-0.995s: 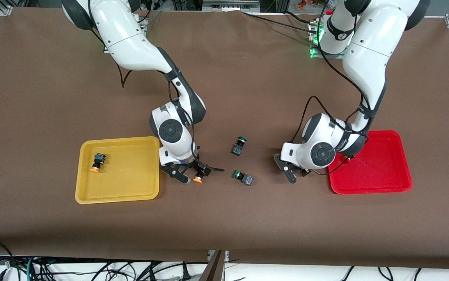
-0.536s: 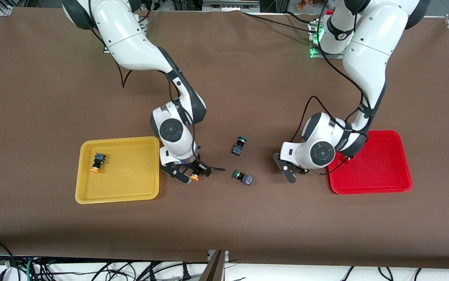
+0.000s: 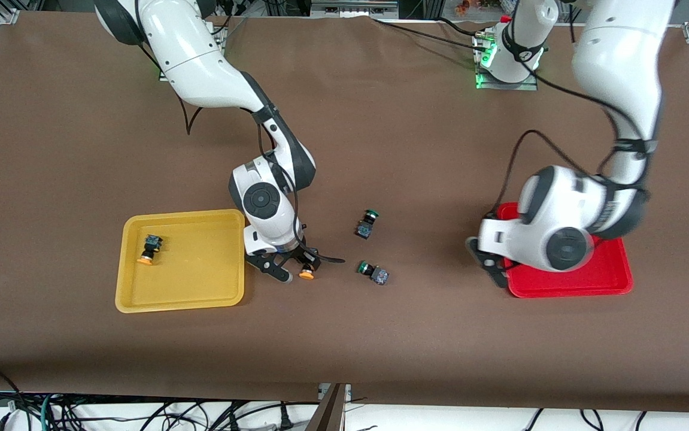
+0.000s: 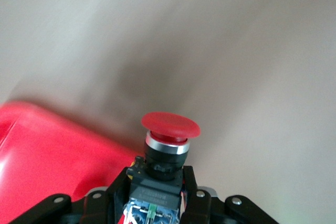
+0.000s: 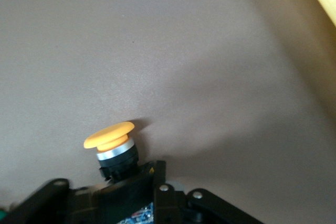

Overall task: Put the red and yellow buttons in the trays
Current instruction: 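Place red in the red tray with the left gripper while the right lifts yellow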

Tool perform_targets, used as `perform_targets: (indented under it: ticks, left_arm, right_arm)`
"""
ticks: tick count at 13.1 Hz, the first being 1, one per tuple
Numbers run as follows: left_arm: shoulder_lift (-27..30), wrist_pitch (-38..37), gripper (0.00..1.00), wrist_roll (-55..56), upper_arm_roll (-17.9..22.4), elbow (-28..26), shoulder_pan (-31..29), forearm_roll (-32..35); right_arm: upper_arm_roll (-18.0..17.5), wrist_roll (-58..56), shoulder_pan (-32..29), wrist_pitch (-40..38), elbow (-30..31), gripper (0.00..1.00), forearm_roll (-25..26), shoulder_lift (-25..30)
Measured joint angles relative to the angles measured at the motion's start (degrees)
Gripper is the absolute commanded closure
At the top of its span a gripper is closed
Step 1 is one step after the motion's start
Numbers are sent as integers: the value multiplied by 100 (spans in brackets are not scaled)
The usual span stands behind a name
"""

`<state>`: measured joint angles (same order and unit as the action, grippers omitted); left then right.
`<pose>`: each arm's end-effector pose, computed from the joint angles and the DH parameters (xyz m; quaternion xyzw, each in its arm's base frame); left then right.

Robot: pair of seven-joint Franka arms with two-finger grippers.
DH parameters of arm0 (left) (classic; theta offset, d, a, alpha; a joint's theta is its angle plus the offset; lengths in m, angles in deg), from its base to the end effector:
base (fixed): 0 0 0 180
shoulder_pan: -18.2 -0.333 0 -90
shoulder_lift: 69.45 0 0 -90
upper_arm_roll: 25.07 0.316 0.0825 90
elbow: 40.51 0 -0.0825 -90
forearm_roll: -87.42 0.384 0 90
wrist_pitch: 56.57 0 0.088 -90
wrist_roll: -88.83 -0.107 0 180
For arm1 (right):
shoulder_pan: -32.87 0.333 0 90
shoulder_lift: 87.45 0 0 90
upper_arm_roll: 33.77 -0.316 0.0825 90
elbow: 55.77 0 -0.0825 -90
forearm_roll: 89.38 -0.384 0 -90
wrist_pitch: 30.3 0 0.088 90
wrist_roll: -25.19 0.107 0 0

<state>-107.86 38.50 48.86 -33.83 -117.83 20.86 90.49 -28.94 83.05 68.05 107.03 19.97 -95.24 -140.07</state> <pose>0.6785 -0.1110 0.3095 0.8872 -0.4261 -0.1643 0.0662 0.6451 0.3969 0.1953 -0.9644 0.2521 -0.0536 0.0596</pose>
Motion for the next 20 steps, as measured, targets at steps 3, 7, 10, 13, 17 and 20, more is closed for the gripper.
perform_targets:
  ticks: [3,7,10,13,17,20]
  left_arm:
    - [4,-128,80,-828,39,49,-755,423]
    - [-366,636,80,-1713,45,-223,-1325,969]
    - [-708,1433,77,-1995,48,-470,-1503,1248]
    - [-839,1837,1,-2174,48,-634,-1675,1252]
    - [-838,1854,0,-2205,11,-640,-1680,1252]
    - [-653,1598,0,-2200,-90,-558,-1676,1252]
  right_arm:
    - [-11,-1,34,-45,-22,0,0,71]
    - [-22,-1,116,-45,-91,0,0,85]
    - [-57,-82,175,-41,-147,0,14,87]
    - [-94,-971,343,-40,-168,0,110,76]
    - [-80,-2016,339,28,-156,0,147,-52]
    - [-66,-2532,312,412,-155,3,151,-156]
